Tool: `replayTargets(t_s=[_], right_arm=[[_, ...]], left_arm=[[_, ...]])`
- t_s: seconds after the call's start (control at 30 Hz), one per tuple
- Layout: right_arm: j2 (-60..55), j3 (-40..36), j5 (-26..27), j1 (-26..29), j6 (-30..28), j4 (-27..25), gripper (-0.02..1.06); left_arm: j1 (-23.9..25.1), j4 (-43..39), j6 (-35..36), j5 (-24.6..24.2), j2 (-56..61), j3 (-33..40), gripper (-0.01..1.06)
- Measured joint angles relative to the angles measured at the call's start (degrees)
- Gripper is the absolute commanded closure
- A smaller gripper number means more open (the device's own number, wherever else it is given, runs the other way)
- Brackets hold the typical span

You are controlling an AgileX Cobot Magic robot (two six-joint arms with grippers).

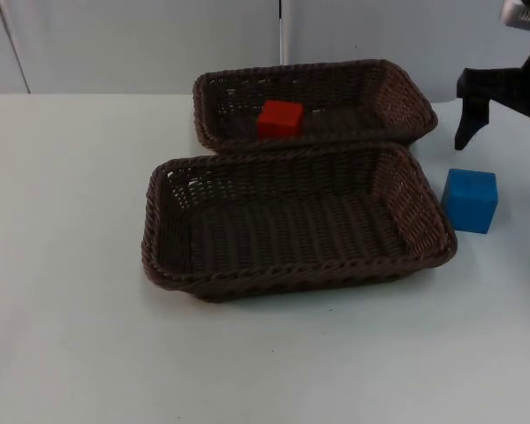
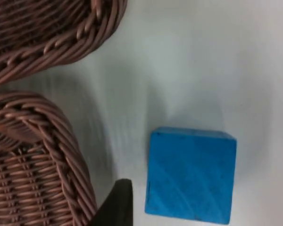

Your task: Pick up one cube with the left hand and place it into the upper basket. Pick up one cube with the right hand and place it into the lower basket.

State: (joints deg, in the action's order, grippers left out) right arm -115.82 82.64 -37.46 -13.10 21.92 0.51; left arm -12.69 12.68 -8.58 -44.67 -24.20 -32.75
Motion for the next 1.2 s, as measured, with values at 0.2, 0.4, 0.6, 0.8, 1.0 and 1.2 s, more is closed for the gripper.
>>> replayTargets(t_s=[0.2,0.4,0.6,0.8,1.0,1.2], right_arm=[[0.0,0.0,1.1,0.0,0.6,0.1,0.09],[-0.4,0.0,2.1,0.0,0.7,-0.5,0.09],[-4.9,0.1,2.6,0.0,-1.1,-2.4,0.09],[-9.3,0.1,2.9,0.0,-1.5,-2.6,0.10],[-10.4,0.1,3.7,0.0,-1.6,-2.6,0.34],[-10.4,0.1,4.7,0.0,-1.7,-2.6,0.76]], left_arm=[[0.0,0.0,0.0,0.0,0.0,0.0,0.06],[0.0,0.0,0.0,0.0,0.0,0.0,0.06],[0.0,0.0,0.0,0.0,0.0,0.0,0.06],[0.0,0.0,0.0,-0.1,0.0,0.0,0.06],[0.0,0.0,0.0,-0.1,0.0,0.0,0.06],[0.0,0.0,0.0,-0.1,0.0,0.0,0.06]])
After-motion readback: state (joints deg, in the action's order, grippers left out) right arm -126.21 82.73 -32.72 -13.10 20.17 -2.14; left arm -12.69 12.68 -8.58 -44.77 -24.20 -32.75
